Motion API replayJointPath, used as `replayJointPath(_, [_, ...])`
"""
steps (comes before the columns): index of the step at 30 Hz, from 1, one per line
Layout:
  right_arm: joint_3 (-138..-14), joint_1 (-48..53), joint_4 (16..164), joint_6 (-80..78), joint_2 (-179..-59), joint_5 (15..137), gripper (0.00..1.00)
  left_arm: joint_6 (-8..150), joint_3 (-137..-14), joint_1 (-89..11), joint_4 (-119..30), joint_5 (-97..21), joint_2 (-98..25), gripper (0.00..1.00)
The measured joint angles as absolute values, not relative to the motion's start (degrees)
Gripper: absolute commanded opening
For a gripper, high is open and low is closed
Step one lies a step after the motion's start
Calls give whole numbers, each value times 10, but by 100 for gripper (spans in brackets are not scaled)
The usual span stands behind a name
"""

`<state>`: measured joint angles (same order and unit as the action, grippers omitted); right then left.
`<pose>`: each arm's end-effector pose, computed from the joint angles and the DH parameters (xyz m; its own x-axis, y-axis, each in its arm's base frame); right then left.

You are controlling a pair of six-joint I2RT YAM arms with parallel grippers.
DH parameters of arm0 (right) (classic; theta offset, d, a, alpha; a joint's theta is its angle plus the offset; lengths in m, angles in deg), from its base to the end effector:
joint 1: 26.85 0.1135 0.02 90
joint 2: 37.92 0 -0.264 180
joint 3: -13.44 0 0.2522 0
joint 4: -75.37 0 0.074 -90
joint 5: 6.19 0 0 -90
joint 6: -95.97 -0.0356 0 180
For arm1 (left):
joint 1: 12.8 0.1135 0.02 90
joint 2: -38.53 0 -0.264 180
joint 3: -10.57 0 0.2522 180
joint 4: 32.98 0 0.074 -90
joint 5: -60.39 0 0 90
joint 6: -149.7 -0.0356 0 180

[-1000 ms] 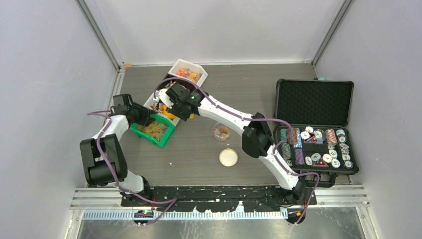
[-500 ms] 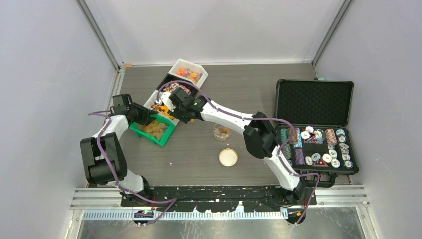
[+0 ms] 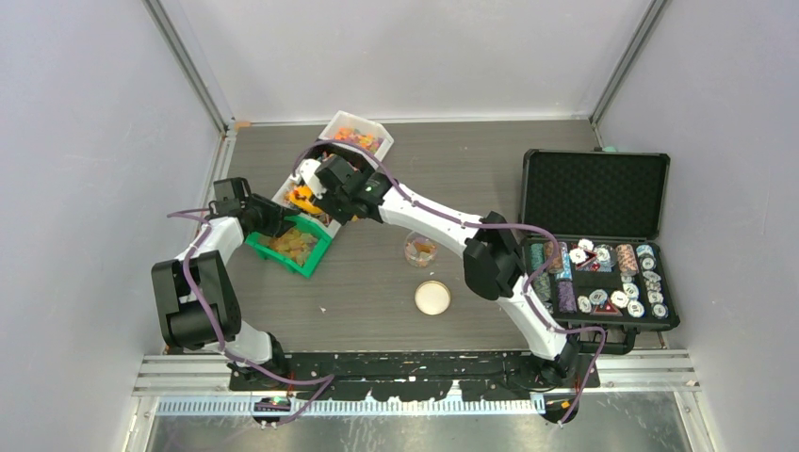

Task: Pack the candies
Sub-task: Scoop the fake candies from the storage box.

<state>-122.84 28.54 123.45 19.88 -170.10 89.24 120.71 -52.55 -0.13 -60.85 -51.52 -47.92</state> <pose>0.3024 0.4323 0.2512 -0.1952 -0.7042 -0.6827 -0.8526 0.4659 -0.2368 0.2979 0.0533 0.1937 -0.3901 -0.9195 -0.0493 -0.6532 0.3140 -0.6890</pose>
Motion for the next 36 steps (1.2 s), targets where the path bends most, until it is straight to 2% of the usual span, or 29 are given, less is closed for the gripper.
replayJointPath(5, [-1277,285,1234,182,-1716,892,0,1207,-526,-1,-608,-515,-479,33])
replayJointPath(11, [-1277,285,1234,175,-1729,892,0,1206,-526,-1,-608,-516,-479,32])
replayJointPath(15, [-1239,286,1204,176,-1725,890,0,1205,-526,-1,-608,-517,-479,32])
replayJointPath(19, [-1167,286,1157,175,-1714,890,0,1203,-526,-1,-609,-517,-479,37])
replayJointPath(27, [-1061,283,1059,170,-1666,876,0,1184,-548,-3,-666,-508,-432,54])
replayJointPath(30, [-1032,282,1026,167,-1638,870,0,1173,-577,-3,-687,-496,-396,67])
replayJointPath(33, [-1016,281,999,165,-1613,862,0,1160,-598,-3,-700,-485,-351,75])
replayJointPath(34, [-1008,281,990,165,-1602,860,0,1158,-601,-3,-704,-481,-336,80])
replayJointPath(35, [-998,281,982,165,-1589,858,0,1156,-602,-3,-707,-478,-323,92])
replayJointPath(36, [-990,281,977,165,-1578,856,0,1152,-602,-3,-713,-474,-311,99])
